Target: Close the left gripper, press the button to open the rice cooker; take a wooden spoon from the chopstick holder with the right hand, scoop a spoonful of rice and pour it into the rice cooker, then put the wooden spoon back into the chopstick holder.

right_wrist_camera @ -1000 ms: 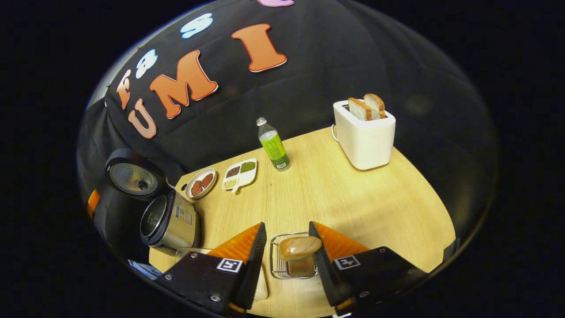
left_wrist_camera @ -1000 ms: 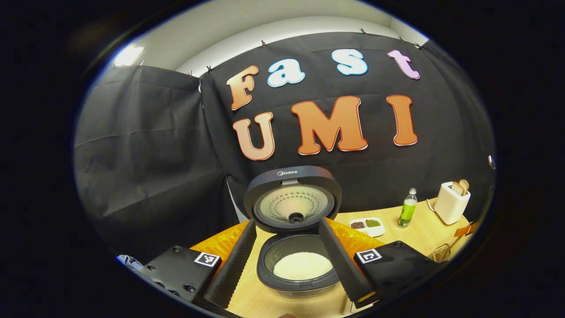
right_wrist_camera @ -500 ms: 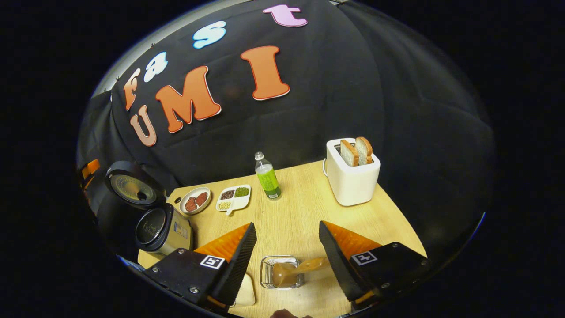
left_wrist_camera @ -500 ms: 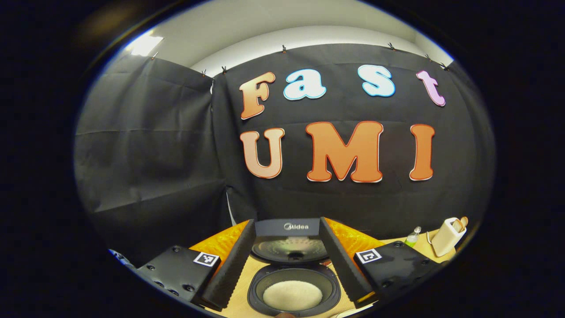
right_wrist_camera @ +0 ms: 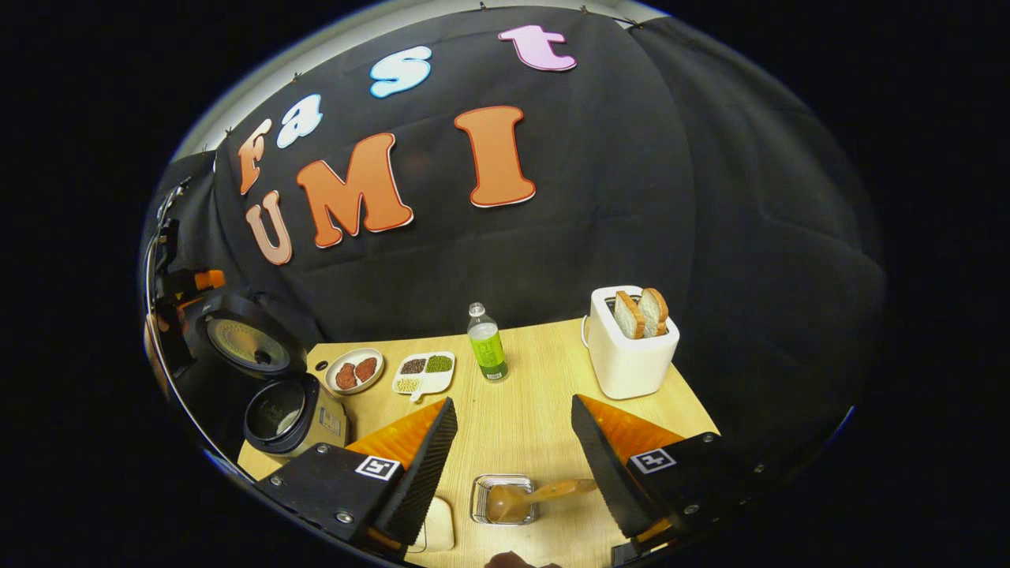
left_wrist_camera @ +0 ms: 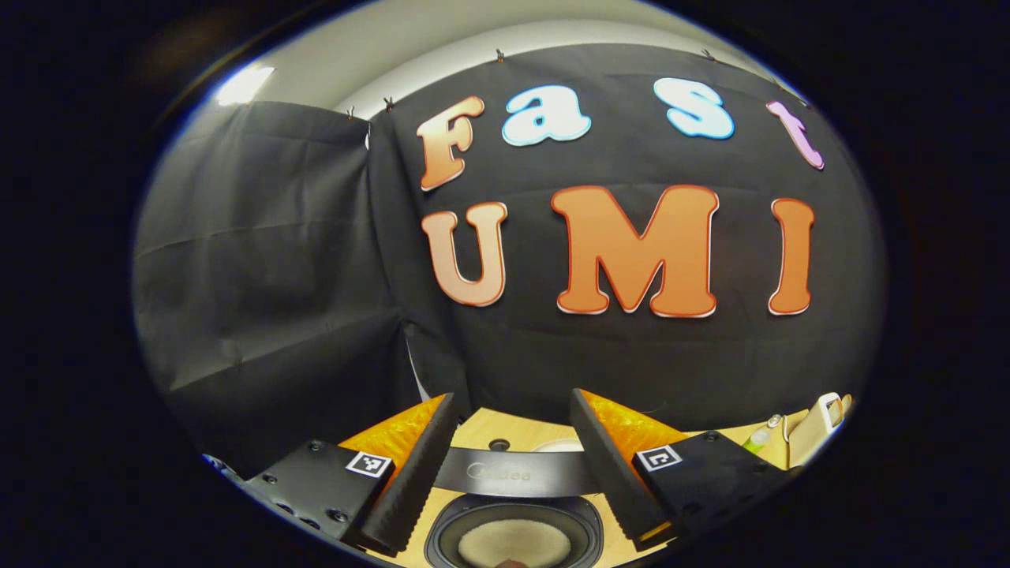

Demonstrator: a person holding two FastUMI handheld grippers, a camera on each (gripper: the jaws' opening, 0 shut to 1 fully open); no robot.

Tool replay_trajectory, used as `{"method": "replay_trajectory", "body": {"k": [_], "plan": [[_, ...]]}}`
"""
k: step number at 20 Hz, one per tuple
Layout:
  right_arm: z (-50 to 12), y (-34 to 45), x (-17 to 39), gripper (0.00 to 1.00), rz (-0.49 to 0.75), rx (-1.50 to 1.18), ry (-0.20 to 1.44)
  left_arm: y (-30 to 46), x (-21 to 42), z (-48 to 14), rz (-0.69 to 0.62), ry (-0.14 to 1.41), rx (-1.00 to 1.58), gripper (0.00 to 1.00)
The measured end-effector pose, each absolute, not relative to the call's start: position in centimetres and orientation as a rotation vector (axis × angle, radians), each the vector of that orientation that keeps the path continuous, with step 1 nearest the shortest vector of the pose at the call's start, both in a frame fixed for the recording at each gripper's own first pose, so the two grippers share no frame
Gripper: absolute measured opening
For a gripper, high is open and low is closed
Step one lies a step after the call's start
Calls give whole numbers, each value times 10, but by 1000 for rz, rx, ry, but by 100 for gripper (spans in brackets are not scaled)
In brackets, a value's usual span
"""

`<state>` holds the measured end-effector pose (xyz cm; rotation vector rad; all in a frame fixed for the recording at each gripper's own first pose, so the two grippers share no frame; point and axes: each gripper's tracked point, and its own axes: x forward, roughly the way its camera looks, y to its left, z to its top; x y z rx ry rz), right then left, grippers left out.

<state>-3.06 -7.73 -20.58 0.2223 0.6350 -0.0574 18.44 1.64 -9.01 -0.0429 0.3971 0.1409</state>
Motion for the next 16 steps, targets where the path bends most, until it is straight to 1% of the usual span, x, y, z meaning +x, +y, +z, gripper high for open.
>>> {"method": "replay_trajectory", "body": {"k": [1,3,4,5,8,9,13,14,15,16], "plan": [[-204,-77,-31,91,-57,218,632,23,183,-99,158,421,-30,89],[-205,-77,-32,91,-58,214,635,21,183,-99,148,443,-34,100],[-206,-76,-32,91,-58,214,638,20,182,-101,145,459,-26,90],[-206,-73,-30,91,-52,215,636,19,179,-103,145,476,-30,100],[-203,-65,-26,91,-35,219,626,19,164,-115,157,524,-36,100],[-203,-61,-25,91,-25,220,623,16,156,-123,154,563,-38,91],[-204,-49,-20,91,5,225,616,9,107,-171,149,733,-61,96],[-203,-45,-19,91,16,229,615,5,94,-181,146,769,-53,100],[-203,-43,-18,91,22,229,613,3,88,-190,131,792,-33,100],[-203,-40,-17,91,31,228,614,1,79,-196,119,808,-31,96]]}}
